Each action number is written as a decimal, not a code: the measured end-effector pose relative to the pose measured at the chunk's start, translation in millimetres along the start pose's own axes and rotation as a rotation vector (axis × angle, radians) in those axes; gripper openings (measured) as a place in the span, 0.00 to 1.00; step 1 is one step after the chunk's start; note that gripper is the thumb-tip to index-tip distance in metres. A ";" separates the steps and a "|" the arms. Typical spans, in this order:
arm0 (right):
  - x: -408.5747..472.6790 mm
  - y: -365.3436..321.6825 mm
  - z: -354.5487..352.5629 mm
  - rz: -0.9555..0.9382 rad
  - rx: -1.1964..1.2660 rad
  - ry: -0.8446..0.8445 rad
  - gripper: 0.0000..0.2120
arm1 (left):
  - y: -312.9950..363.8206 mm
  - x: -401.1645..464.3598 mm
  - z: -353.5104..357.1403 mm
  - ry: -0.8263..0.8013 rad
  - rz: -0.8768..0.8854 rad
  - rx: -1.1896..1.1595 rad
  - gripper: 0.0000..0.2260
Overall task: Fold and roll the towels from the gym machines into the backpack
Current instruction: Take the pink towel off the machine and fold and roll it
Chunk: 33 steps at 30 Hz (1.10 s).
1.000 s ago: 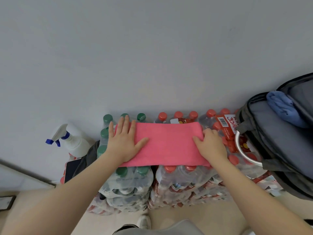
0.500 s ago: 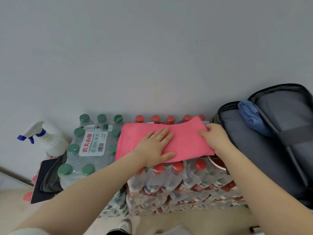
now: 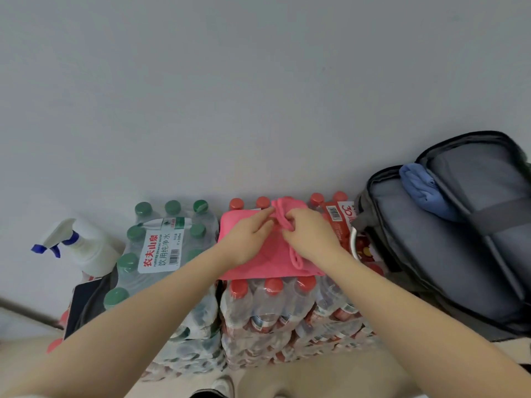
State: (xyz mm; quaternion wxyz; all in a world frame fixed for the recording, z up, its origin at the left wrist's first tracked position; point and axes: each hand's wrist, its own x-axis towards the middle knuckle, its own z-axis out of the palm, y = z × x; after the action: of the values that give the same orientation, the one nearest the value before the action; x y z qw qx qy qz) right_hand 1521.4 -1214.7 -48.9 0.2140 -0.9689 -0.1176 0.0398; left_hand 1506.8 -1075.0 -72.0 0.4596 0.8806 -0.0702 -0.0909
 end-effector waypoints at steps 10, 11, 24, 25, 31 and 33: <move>1.1 -13.5 28.4 -0.050 -0.268 -0.035 0.22 | -25.9 6.6 -13.4 -0.125 0.142 0.343 0.17; 1.0 -11.6 30.4 -0.064 -0.289 -0.042 0.27 | -28.1 8.3 -16.3 -0.119 0.158 0.346 0.18; 5.9 1.6 59.0 0.029 -0.372 -0.081 0.39 | -47.4 28.8 -55.6 -0.043 -0.322 0.281 0.23; 5.9 1.4 59.5 0.038 -0.363 -0.092 0.40 | -44.2 30.6 -58.2 -0.061 -0.376 0.179 0.23; 2.9 -10.4 64.9 0.095 -0.319 -0.066 0.38 | -48.6 14.0 -60.9 -0.272 -0.748 -0.617 0.11; 4.3 -19.1 64.3 0.125 -0.275 -0.088 0.29 | -52.3 6.7 -61.8 -0.217 -0.708 -0.716 0.05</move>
State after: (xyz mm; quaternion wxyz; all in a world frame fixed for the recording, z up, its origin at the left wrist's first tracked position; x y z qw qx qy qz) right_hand 1513.4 -1170.8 -99.2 0.0708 -0.9918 -0.0709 0.0790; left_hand 1529.3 -997.4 -80.9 0.6634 0.6236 0.2203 -0.3500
